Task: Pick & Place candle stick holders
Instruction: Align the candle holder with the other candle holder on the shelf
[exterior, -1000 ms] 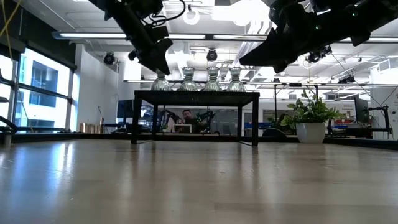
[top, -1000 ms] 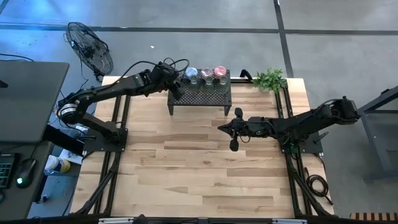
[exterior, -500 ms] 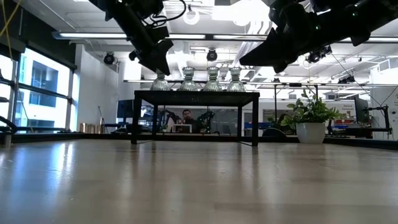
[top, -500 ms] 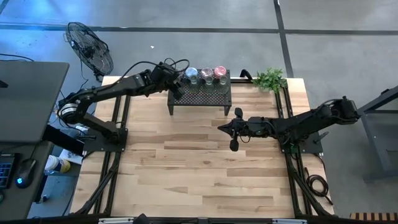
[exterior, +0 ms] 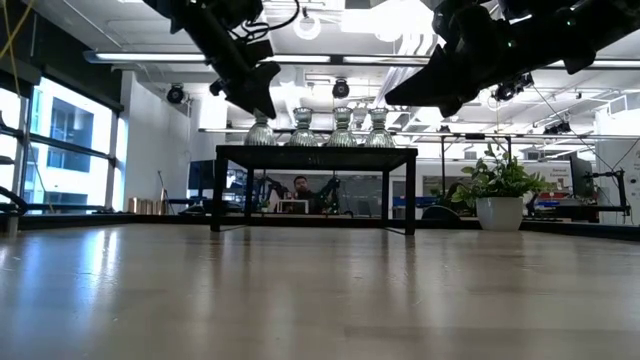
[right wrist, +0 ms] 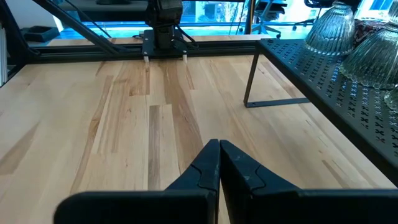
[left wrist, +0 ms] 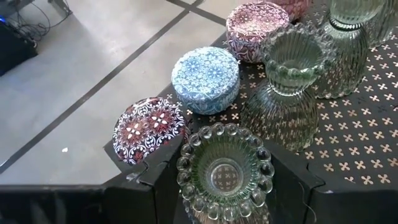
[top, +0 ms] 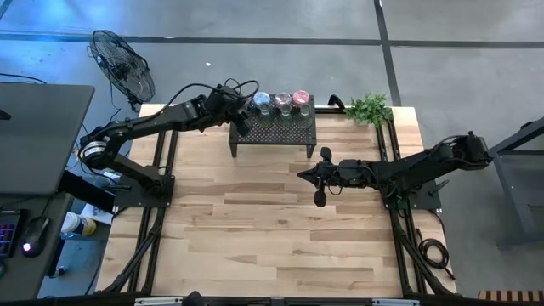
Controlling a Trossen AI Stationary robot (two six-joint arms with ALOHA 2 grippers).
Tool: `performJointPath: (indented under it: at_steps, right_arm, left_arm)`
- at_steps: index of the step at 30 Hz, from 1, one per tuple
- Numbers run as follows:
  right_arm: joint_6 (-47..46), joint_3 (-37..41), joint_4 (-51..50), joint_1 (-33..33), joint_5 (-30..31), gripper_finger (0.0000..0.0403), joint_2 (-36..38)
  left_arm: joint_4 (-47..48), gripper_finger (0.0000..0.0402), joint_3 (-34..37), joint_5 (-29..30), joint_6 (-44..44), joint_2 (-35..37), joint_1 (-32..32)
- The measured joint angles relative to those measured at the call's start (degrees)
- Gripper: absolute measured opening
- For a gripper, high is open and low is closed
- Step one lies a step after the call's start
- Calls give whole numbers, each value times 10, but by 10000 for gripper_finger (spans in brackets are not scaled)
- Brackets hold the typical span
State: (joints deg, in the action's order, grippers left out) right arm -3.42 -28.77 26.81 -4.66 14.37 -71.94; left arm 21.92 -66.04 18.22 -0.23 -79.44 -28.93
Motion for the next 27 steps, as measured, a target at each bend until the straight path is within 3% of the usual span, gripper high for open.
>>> performJointPath:
  at_steps: [19,27]
  right_arm:
    - [0,0,0,0,-11,1,0]
    - [1,0,0,0,-11,1,0]
  left_arm:
    - [-6,182,0,-2,4,-7,-5]
    - [-8,182,0,-33,-1,-15,-23]
